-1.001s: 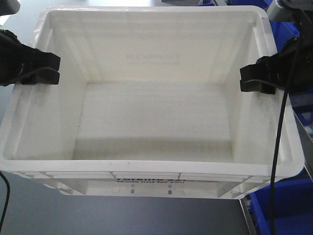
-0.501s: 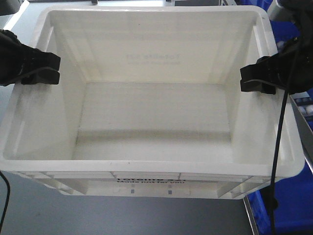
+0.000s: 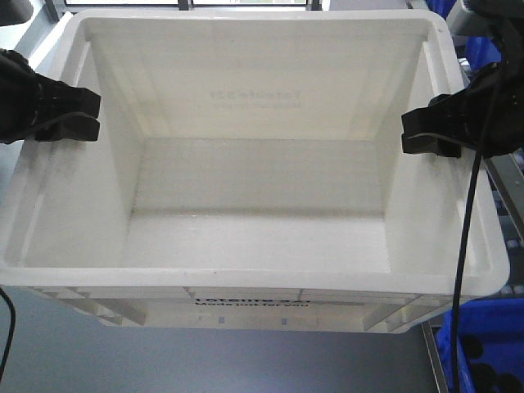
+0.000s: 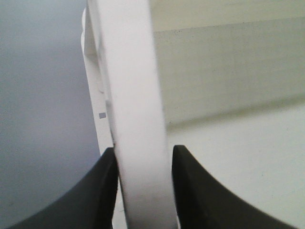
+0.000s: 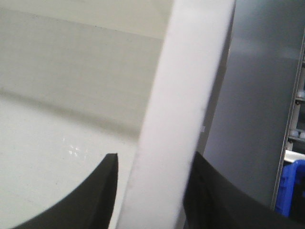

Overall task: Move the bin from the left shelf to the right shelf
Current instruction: 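Keep holding the tote while the base turns toward the other shelf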

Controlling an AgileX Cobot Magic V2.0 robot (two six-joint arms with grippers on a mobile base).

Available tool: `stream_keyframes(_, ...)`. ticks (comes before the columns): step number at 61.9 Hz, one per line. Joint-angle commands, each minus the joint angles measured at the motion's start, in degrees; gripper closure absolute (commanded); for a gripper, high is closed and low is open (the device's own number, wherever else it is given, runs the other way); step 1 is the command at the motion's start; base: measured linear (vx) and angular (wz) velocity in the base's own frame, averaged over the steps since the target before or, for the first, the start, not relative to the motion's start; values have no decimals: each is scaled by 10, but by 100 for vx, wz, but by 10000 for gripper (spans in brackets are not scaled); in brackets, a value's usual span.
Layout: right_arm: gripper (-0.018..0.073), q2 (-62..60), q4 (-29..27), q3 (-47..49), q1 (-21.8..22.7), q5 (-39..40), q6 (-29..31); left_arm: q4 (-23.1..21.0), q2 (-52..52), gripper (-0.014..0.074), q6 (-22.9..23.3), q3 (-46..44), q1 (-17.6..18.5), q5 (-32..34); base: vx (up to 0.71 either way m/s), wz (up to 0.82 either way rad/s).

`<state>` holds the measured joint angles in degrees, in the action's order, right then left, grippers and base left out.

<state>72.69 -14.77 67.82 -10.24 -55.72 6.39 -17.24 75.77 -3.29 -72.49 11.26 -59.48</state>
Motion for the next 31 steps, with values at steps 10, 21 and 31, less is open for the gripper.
stream_keyframes(10, 564, -18, 11, 20, 4, 51, 8, -32, -31, 601, -30, -23, 4, 38, 49, 8)
stream_keyframes(21, 564, -18, 11, 20, 4, 51, 8, -32, -31, 601, -30, -23, 4, 38, 49, 3)
stream_keyframes(31, 564, -18, 11, 20, 4, 51, 8, -32, -31, 601, -30, -23, 4, 38, 48, 0)
